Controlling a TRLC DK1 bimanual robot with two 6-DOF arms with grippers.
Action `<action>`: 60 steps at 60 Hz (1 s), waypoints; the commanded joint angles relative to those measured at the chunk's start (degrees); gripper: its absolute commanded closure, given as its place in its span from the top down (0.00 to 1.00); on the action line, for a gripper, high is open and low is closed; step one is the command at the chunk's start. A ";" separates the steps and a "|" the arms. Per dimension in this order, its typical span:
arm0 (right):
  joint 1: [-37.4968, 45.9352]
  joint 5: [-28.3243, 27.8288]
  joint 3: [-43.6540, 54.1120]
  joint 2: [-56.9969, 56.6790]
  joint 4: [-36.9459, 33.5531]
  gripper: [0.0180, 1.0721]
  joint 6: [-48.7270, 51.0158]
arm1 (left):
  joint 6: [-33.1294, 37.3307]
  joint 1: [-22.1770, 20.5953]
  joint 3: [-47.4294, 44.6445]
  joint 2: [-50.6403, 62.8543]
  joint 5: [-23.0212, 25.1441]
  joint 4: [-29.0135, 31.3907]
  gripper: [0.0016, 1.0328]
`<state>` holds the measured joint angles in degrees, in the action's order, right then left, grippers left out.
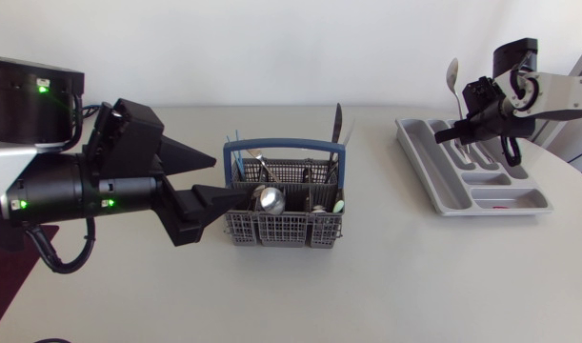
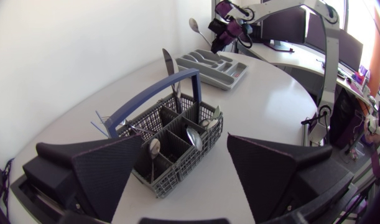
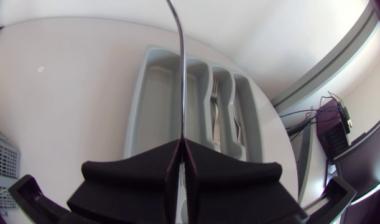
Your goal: Sort the cutlery from the basket into the organizer compartments.
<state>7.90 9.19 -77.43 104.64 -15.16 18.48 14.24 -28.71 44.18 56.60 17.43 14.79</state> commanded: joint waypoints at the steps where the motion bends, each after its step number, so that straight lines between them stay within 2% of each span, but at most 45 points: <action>1: 0.80 2.67 -5.10 5.84 0.22 0.05 -0.20 | 1.84 -0.47 -1.38 -1.14 -0.29 0.51 0.92; 24: 1.24 11.38 -18.02 21.57 -1.72 0.06 -0.90 | 3.60 0.06 -2.70 -2.72 -0.38 1.12 0.92; 60: 2.38 15.07 -34.19 34.14 -12.88 0.06 -3.10 | 3.69 -1.96 -2.96 -3.60 -0.56 2.26 0.92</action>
<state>9.93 23.29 -108.95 135.72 -26.41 16.53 16.78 -30.11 42.35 53.60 17.41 16.67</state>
